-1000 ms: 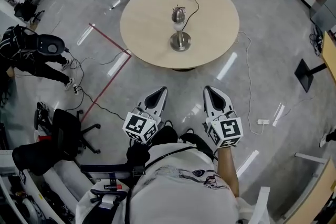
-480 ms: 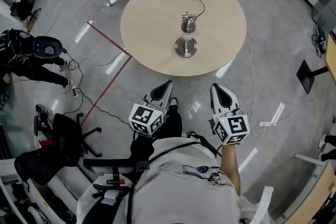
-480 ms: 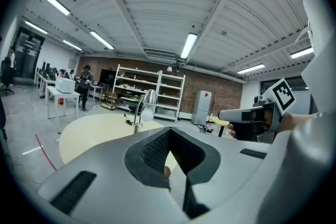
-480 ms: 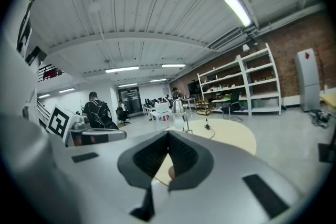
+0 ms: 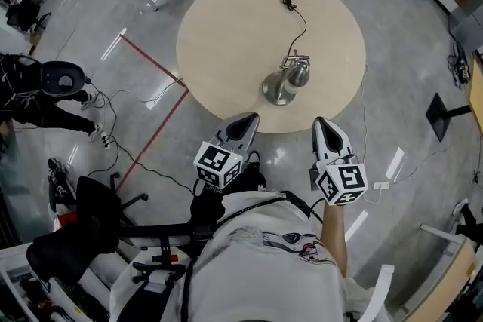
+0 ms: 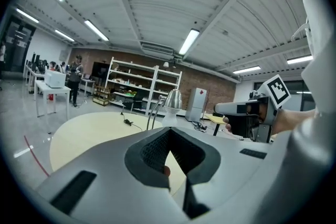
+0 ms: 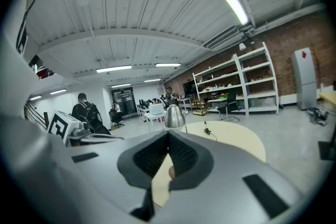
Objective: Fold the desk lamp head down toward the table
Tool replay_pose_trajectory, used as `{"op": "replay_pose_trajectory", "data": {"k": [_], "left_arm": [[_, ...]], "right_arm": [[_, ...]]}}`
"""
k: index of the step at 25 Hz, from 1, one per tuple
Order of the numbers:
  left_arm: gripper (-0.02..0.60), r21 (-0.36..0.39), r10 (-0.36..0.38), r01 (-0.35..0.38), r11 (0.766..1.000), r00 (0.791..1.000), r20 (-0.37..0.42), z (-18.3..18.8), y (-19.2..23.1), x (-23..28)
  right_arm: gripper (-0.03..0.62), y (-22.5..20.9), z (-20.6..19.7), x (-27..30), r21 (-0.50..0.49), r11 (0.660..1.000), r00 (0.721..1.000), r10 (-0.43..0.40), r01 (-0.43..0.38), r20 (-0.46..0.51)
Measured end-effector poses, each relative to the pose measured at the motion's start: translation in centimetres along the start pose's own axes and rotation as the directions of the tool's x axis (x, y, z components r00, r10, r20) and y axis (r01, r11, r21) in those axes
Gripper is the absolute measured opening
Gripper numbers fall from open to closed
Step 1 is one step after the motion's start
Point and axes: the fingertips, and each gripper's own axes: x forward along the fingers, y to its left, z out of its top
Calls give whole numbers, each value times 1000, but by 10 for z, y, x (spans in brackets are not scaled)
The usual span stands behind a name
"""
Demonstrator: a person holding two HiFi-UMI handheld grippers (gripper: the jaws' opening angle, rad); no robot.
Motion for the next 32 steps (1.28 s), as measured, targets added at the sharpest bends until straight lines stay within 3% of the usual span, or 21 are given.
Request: {"op": "replay_pose_trajectory", "data": {"k": [4, 9, 25, 30, 32], "left_arm": [[0, 11, -38, 38, 999, 999, -16, 0, 18, 9], [0, -17, -36, 35, 999, 998, -52, -9, 34, 25], [-2, -22, 45, -46, 999, 998, -54, 13, 37, 61], [0, -24, 57, -58, 998, 997, -48, 13, 41, 70], [0, -28, 60, -62, 998, 997, -47, 14, 45, 73]], "right_arm": [[3, -4, 8, 21, -7, 1000, 1000, -26, 26, -3], [3, -10, 17, 34, -11, 999, 999, -45, 45, -5], [6, -22, 75, 78, -4, 998, 997, 59, -59, 44], [190, -9, 72, 97, -57, 992, 994, 109, -110, -20], [223, -4, 68, 107, -81, 990, 993, 110, -114, -50]]}}
